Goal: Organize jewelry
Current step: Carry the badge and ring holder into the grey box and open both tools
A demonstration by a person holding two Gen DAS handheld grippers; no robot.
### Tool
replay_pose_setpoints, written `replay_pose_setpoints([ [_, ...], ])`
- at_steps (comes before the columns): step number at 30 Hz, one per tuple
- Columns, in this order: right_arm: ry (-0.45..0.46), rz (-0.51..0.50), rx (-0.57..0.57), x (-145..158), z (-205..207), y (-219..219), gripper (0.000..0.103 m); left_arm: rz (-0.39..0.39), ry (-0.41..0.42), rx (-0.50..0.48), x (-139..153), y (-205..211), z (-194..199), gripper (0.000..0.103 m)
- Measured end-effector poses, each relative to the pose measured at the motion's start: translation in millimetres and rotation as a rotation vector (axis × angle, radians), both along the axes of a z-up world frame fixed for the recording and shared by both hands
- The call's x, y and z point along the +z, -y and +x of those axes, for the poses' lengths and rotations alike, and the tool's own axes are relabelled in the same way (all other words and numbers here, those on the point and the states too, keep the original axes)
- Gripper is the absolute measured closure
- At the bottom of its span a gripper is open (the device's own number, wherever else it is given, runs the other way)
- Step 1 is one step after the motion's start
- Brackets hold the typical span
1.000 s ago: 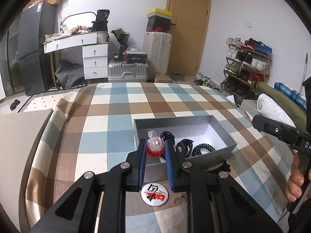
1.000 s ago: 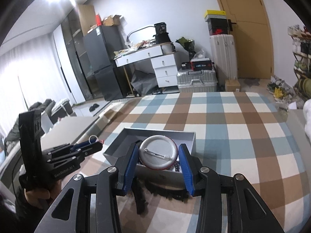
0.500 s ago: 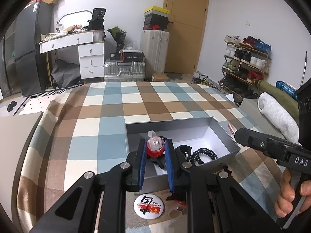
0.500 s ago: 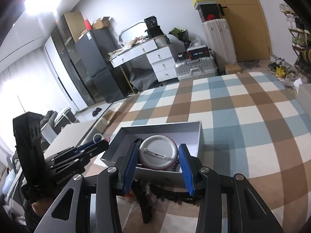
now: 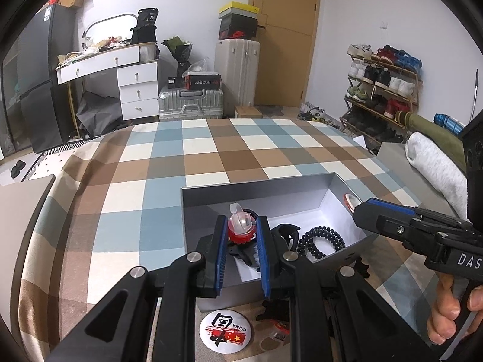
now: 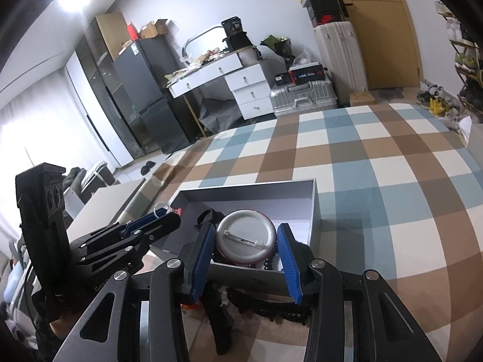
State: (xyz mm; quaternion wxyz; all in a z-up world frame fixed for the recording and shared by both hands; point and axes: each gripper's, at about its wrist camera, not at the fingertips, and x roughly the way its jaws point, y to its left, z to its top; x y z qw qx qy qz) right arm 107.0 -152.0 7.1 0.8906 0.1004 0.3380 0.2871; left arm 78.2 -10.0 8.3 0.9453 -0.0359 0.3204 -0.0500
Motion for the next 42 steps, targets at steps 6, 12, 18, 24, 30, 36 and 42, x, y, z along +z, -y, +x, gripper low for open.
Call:
replay_pose_setpoints([
  [6,0.004,-0.018,-0.001,-3.1,2.1,-4.5,0.061,0.010,-0.009,-0.009,-3.9,4.8,3.7,0.089],
  [12,0.009,-0.035,-0.001,-4.7,2.4,-9.3,0.061,-0.005,-0.019,-0.017,-6.6,6.7,5.1,0.089],
  [18,0.007,-0.049,0.001,-5.4,3.1,-12.9,0.062,0.009,-0.031,-0.030,-10.5,10.9,8.2,0.090],
  [24,-0.001,-0.056,-0.002,-7.6,5.8,-13.1,0.061,0.000,-0.038,-0.030,-11.7,11.9,7.6,0.090],
  [30,-0.004,-0.056,-0.004,-8.1,6.0,-12.4,0.061,0.016,-0.041,-0.033,-11.4,16.0,8.8,0.090],
  [36,0.015,-0.052,-0.006,-2.8,3.5,-10.3,0.061,0.014,-0.029,-0.050,-8.2,18.5,6.4,0.089],
  [42,0.023,-0.039,-0.028,0.8,1.3,-6.1,0.050,0.023,-0.036,-0.049,-4.2,19.5,3.7,0.084],
])
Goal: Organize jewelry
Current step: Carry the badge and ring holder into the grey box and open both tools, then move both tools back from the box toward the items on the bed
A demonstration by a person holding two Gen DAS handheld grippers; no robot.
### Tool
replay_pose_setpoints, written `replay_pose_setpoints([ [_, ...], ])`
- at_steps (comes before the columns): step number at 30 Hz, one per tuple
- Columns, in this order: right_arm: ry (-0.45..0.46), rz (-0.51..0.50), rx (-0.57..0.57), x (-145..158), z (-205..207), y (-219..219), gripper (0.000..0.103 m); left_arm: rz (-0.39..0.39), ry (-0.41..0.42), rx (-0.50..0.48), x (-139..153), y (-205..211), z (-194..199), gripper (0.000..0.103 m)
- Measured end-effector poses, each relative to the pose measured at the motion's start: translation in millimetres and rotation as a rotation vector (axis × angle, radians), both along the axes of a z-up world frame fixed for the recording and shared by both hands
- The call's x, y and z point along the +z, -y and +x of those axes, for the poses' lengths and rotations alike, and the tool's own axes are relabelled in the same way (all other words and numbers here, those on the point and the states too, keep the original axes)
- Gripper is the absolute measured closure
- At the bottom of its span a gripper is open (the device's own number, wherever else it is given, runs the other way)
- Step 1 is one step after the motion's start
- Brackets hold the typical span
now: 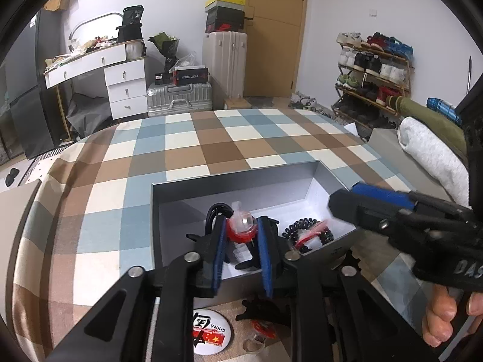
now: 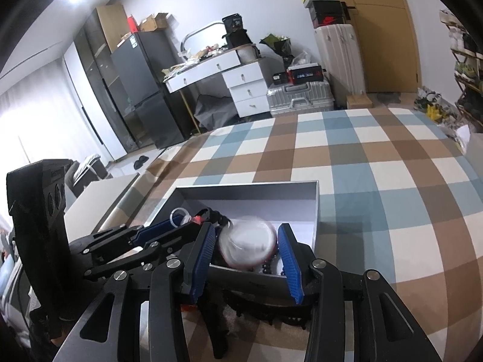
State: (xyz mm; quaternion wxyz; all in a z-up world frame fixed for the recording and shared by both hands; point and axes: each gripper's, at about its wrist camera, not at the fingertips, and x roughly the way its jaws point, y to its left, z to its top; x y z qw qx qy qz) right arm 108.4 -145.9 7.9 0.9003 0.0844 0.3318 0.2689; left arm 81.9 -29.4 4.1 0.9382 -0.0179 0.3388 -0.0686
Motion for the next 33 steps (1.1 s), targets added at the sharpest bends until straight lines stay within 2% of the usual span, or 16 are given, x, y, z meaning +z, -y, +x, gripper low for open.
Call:
replay_pose_setpoints([
  [1,0.010,0.012,-0.015,1.1,-1.3,3.7,0.042,-0.006,-0.002,-0.004,0.7,-0.8,-0.6,0.083],
  [4,0.012,0.019,-0.057,3.0,-0.7,12.4,0.029,-0.047,0.004,-0.003,5.1,-6.6,-5.8,0.065],
  [6,0.010,0.018,-0.070,3.9,-0.7,17.7,0.027,-0.072,0.025,-0.003,10.5,-11.0,-12.8,0.047],
  [7,0.009,0.014,-0.076,4.2,-1.3,20.8,0.022,-0.073,0.032,0.001,12.7,-12.2,-15.9,0.041],
  [8,0.006,0.008,-0.087,4.4,-1.8,24.3,0.018,-0.067,0.036,0.008,14.6,-13.3,-19.0,0.029],
  [9,0.003,0.007,-0.093,4.5,-2.7,27.6,0.012,-0.059,0.040,0.019,16.6,-15.0,-23.0,0.023],
  [10,0.002,0.009,-0.093,4.7,-3.5,29.6,0.006,-0.055,0.045,0.025,17.8,-16.6,-25.9,0.021],
  [13,0.013,-0.009,-0.085,5.2,-9.3,35.9,0.001,-0.042,0.057,0.039,20.0,-21.0,-35.8,0.017],
  [15,0.012,-0.025,-0.086,3.8,-11.9,37.6,0.000,-0.026,0.061,0.058,19.3,-23.1,-40.5,0.001],
  [21,-0.056,-0.073,-0.070,-8.8,-14.3,37.1,0.000,-0.044,0.046,0.071,7.2,-29.6,-48.0,0.001],
  [24,-0.057,-0.110,-0.047,-17.0,-18.4,33.2,0.000,0.001,0.030,0.081,3.2,-28.9,-46.1,0.001],
  [29,-0.083,-0.205,-0.006,-30.1,-21.3,23.3,0.000,0.003,0.000,0.088,-4.5,-30.9,-42.8,0.001],
  [33,-0.115,-0.226,0.015,-38.0,-19.7,18.6,0.000,0.014,-0.026,0.090,-11.2,-32.0,-41.7,0.001],
])
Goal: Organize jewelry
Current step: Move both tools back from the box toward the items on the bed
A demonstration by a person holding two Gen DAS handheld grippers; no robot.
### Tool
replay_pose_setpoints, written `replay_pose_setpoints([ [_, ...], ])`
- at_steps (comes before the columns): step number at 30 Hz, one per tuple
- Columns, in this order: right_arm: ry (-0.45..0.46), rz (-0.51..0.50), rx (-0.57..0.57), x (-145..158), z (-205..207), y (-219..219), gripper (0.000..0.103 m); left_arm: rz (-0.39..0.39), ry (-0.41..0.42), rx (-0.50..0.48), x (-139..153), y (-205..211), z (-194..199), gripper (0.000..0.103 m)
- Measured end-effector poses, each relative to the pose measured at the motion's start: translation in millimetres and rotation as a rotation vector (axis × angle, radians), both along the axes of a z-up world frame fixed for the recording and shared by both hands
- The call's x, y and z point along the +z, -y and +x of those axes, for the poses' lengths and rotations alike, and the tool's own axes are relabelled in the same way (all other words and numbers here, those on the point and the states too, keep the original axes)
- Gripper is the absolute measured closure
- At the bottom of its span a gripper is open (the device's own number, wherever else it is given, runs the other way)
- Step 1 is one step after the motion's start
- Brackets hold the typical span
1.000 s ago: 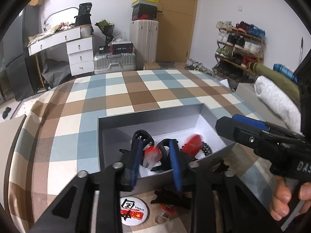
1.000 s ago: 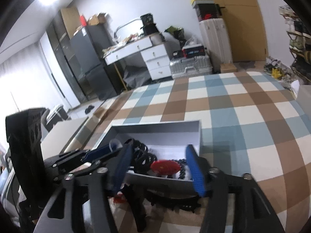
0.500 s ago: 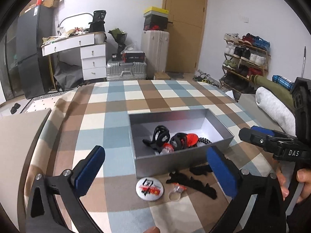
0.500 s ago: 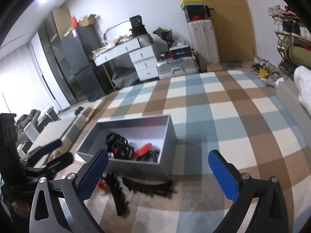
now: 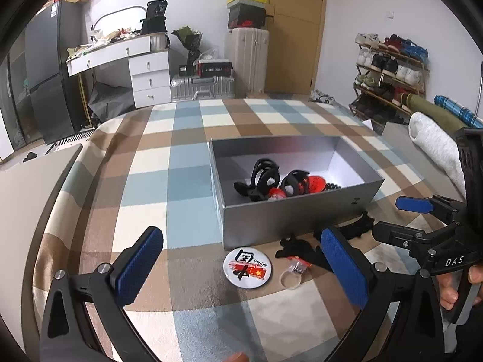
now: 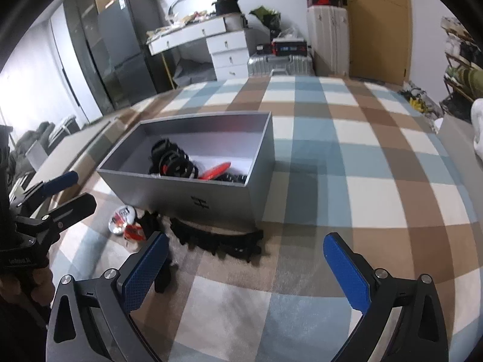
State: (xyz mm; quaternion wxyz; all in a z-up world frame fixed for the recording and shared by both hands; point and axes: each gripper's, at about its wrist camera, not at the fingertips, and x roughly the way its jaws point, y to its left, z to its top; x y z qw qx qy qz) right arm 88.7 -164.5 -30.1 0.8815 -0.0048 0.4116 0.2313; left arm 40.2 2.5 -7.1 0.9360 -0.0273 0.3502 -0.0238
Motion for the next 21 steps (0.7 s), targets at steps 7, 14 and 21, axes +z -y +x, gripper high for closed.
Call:
replay_pose_setpoints([
  [7,-0.031,-0.043,0.010,-11.4,1.5,-8.6,0.000,0.046,-0.039,-0.012,-6.9,2.0,-1.3,0.001],
  [14,-0.057,-0.086,0.037,-21.1,3.9,-22.8,0.000,0.073,-0.066,-0.013,-9.7,-0.2,-1.4,0.001],
  [21,-0.053,-0.131,0.057,-22.5,8.3,-35.5,0.000,0.064,-0.076,0.001,-9.3,-7.9,-1.3,0.001],
])
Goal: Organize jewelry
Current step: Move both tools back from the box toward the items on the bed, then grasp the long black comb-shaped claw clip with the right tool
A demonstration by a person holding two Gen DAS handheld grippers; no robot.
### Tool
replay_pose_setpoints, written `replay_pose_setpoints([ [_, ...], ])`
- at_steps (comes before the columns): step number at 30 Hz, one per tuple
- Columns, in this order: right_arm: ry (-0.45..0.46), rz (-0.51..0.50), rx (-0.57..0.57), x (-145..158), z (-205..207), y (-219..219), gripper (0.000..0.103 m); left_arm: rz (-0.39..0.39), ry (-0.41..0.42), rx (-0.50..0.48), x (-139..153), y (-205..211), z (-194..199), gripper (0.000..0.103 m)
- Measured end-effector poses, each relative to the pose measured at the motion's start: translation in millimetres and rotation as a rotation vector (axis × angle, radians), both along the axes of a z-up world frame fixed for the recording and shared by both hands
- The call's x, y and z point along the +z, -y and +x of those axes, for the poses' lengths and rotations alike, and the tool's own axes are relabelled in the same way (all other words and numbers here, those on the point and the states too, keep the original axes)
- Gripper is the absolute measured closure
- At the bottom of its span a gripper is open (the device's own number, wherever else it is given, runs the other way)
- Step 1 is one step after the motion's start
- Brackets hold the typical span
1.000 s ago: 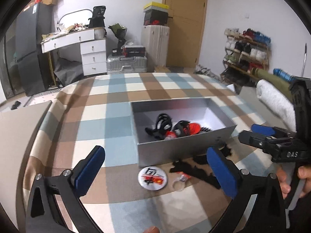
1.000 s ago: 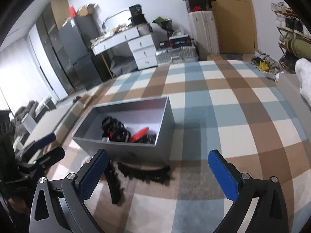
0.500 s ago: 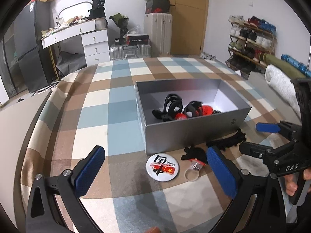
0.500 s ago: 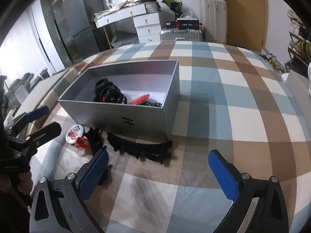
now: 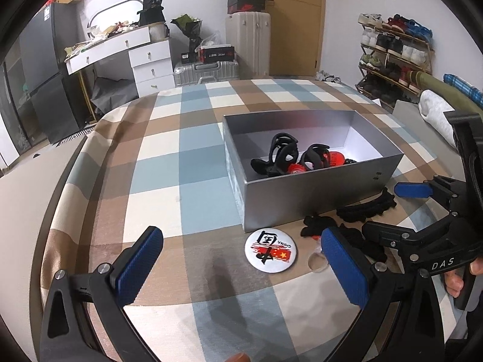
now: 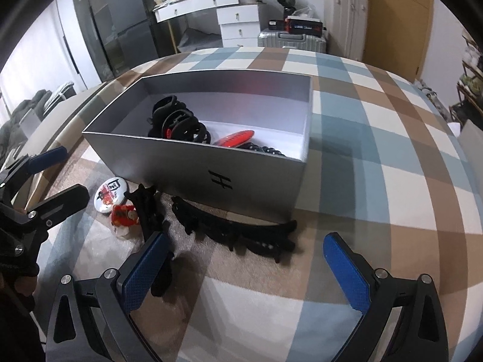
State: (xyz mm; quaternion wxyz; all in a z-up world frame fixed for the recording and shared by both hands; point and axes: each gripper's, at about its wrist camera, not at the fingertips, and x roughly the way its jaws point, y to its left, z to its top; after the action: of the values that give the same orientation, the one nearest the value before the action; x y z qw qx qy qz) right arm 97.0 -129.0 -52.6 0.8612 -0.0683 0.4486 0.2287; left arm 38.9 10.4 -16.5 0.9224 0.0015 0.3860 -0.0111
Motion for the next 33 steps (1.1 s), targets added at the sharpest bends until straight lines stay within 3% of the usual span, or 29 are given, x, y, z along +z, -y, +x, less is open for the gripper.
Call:
replay_pose_setpoints([
  [15,0.024,-0.033,-0.030,-1.3,2.5,-0.2,0.002,-0.003,-0.030,-0.018,-5.6,3.4,1.4,0.001],
  [23,0.047,-0.064,-0.015,-0.7,-0.2,-6.2,0.013,0.001,-0.046,-0.026,-8.4,6.0,1.9,0.001],
  [28,0.059,-0.059,-0.003,1.7,-2.8,-6.1,0.031,0.004,-0.046,-0.032,-8.3,7.4,1.5,0.001],
  [33,0.054,-0.038,0.006,2.7,-3.6,-2.7,0.031,0.008,-0.047,-0.031,-9.0,7.3,1.2,0.001],
])
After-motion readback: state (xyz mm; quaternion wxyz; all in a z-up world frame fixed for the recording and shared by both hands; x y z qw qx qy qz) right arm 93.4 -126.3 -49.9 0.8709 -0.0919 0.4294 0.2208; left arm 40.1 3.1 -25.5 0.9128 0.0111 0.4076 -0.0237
